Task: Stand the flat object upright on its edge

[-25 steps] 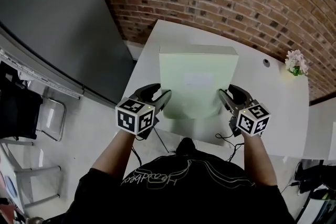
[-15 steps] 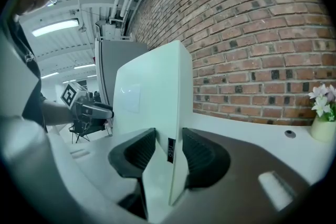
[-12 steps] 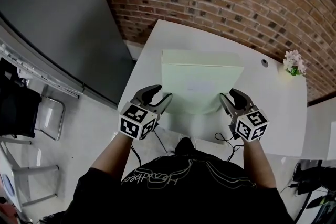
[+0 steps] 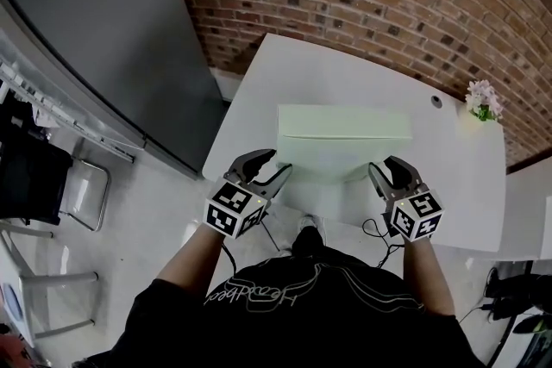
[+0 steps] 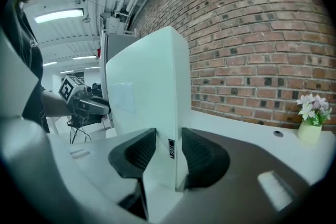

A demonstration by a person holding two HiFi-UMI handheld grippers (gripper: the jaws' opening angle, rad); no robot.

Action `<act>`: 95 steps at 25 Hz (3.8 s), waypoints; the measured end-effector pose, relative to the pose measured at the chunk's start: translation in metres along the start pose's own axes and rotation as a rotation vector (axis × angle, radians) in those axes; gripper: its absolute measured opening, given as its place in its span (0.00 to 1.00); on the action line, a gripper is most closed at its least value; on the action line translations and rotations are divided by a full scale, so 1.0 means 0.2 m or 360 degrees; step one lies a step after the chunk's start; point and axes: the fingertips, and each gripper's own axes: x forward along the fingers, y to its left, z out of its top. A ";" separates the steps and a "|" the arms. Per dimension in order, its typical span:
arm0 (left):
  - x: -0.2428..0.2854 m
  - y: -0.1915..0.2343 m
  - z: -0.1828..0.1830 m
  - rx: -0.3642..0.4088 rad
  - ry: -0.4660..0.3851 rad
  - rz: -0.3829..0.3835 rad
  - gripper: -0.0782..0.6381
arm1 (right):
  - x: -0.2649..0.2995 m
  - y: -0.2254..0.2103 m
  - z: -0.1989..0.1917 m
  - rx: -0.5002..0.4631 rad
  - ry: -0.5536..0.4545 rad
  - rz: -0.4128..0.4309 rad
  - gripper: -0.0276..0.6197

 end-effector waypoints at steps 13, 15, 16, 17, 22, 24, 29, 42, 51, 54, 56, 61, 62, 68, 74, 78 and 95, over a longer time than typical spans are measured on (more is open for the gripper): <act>-0.09 -0.03 -0.04 0.0050 0.0003 -0.0157 0.43 | -0.07 0.00 -0.03 -0.0091 0.0093 -0.0053 0.26; -0.08 -0.01 -0.05 0.0093 0.0016 -0.0192 0.49 | -0.07 0.00 -0.02 -0.0092 0.0093 -0.0053 0.25; -0.07 -0.01 -0.04 0.0123 0.0028 -0.0199 0.49 | -0.06 0.00 -0.02 -0.0091 0.0094 -0.0049 0.25; -0.06 0.00 -0.04 0.0153 0.0042 -0.0204 0.49 | -0.06 0.01 -0.02 -0.0088 0.0095 -0.0044 0.25; -0.01 -0.01 0.00 0.0206 0.0077 -0.0303 0.52 | -0.07 0.02 -0.04 -0.0078 0.0110 -0.0025 0.25; 0.01 -0.01 0.04 0.0225 0.0071 -0.0347 0.54 | -0.07 0.02 -0.03 -0.0081 0.0112 -0.0027 0.25; 0.04 -0.02 0.09 0.0237 0.0060 -0.0439 0.56 | -0.06 0.02 -0.03 -0.0084 0.0114 -0.0028 0.25; 0.05 -0.01 0.11 0.0219 0.0014 -0.0418 0.54 | -0.07 0.01 -0.01 -0.0036 0.0084 -0.0054 0.25; 0.02 0.00 0.09 0.0195 0.0018 -0.0307 0.51 | -0.13 0.00 -0.08 0.0032 0.0079 -0.0144 0.25; -0.01 0.00 0.08 0.0173 0.0021 -0.0252 0.51 | -0.14 0.03 -0.09 0.0056 0.0079 -0.0142 0.25; -0.03 0.00 0.08 0.0163 0.0006 -0.0225 0.51 | -0.14 0.06 -0.10 0.0057 0.0083 -0.0137 0.25; -0.08 0.04 0.06 0.0136 -0.0021 -0.0138 0.50 | -0.13 0.14 -0.13 0.0046 0.0106 -0.0122 0.25; -0.10 0.04 0.06 0.0128 -0.0026 -0.0115 0.50 | -0.13 0.15 -0.13 0.0049 0.0112 -0.0117 0.25; -0.17 0.10 0.04 0.0071 -0.0058 0.0050 0.50 | -0.08 0.24 -0.15 0.0039 0.0138 -0.0061 0.25; -0.19 0.14 0.03 0.0011 -0.0056 0.0179 0.50 | 0.00 0.30 -0.13 0.0037 0.0134 0.0024 0.25; -0.17 0.17 0.04 -0.0013 -0.0050 0.0284 0.50 | 0.04 0.26 -0.11 0.0069 0.0123 0.0057 0.25; 0.08 0.26 0.15 -0.0188 -0.0067 0.0718 0.50 | 0.14 -0.19 -0.12 0.0211 0.0139 0.0158 0.22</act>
